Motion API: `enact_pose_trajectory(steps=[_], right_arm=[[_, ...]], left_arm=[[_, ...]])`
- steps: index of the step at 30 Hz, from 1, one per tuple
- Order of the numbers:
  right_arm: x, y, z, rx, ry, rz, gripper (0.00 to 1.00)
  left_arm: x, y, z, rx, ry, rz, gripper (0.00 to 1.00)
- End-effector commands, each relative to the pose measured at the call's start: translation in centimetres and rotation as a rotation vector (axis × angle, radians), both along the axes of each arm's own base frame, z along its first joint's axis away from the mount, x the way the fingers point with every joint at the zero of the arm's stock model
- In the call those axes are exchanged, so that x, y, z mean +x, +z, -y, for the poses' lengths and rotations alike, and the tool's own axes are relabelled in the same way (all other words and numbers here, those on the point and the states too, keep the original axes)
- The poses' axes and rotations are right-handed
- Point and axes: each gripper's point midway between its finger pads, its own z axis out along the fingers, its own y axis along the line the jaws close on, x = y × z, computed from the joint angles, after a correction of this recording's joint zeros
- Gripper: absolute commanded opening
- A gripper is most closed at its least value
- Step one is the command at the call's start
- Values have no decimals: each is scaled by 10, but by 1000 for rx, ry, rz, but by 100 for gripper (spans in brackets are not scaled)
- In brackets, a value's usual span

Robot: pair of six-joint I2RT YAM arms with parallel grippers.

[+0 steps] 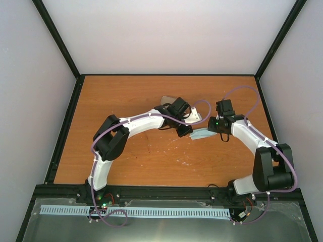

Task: Organize the sunglasses
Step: Pick up the glasses cleaning cloth from the center of the board, then place the glasses cleaning cloth at the center of the board.

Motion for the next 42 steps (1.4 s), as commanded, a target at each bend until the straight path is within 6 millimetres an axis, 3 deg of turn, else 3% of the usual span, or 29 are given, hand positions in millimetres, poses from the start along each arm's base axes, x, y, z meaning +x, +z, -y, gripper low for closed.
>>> enact_pose_trajectory(steps=[1, 8, 17, 24, 31, 33, 35, 37, 42], right_arm=[[5, 7, 1, 12, -8, 62, 3], [-1, -3, 0, 34, -15, 81, 4], [-1, -23, -5, 62, -12, 62, 3], [-10, -51, -14, 89, 43, -34, 8], [-24, -55, -13, 72, 82, -69, 9], [-24, -50, -9, 50, 72, -49, 16], [-20, -40, -4, 28, 61, -14, 32], [-17, -35, -2, 18, 55, 10, 40], [-17, -39, -6, 17, 100, -13, 43]], left_arm=[[5, 29, -2, -42, -2, 87, 0], [8, 37, -10, -40, 15, 133, 1], [-1, 6, -20, -1, 11, 101, 0], [-3, -11, -16, 6, 4, 62, 0], [-2, -19, -13, 9, 3, 47, 1], [-3, -20, -12, 5, 2, 41, 0], [-3, -21, -12, 7, 1, 36, 0], [-4, -22, -12, 7, 1, 33, 1], [-4, -25, -13, 13, 2, 26, 1]])
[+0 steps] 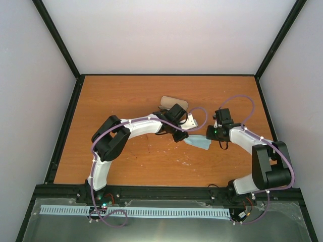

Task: Organize the sunglasses
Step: Place the glasses cleaning cloth at the center of the board, then pick up the glasses cleaning cloth from the center of the board.

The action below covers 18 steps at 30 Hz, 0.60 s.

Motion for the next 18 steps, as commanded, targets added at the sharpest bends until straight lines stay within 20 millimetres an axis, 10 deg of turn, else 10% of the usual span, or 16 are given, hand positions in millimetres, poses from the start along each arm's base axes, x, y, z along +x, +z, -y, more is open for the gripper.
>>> enact_pose_trajectory(steps=[1, 18], right_arm=[[1, -1, 1, -21, 39, -7, 43], [-8, -23, -1, -40, 101, -98, 40]], left_arm=[[5, 3, 7, -22, -2, 2, 1], [25, 6, 3, -42, 32, -20, 0]])
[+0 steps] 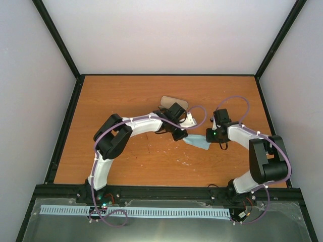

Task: Organize the sunglasses
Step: Pick up the glasses cleaning cloth from the center of the board.

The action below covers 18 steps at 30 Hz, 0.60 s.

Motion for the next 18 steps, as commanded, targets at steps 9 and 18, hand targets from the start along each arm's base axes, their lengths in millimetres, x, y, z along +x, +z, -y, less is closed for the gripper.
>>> enact_pose_trajectory(steps=[9, 18], right_arm=[[8, -11, -10, 27, 36, -44, 34], [7, -19, -23, 68, 66, -73, 3]], left_arm=[[28, 18, 5, -56, 37, 0, 1], [30, 16, 3, -57, 49, -14, 1]])
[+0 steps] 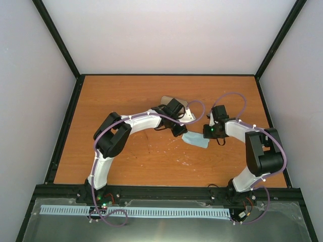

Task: Organize the sunglasses
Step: Pick up the glasses cleaning cloth from the center of the board.

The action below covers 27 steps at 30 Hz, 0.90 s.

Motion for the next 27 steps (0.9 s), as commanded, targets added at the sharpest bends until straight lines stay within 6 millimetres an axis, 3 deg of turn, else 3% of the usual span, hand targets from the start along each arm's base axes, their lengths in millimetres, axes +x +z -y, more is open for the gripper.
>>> enact_pose_trajectory(steps=[1, 7, 16, 27], right_arm=[[-15, -17, -7, 19, 22, -80, 3], [-6, -3, -10, 37, 15, -34, 3], [28, 34, -25, 109, 21, 71, 3], [58, 43, -48, 137, 63, 90, 3]], left_arm=[[8, 5, 5, -22, 11, -7, 1], [14, 6, -1, -22, 26, -6, 0], [29, 13, -11, -23, 55, 22, 0], [58, 22, -34, -30, 113, 50, 0]])
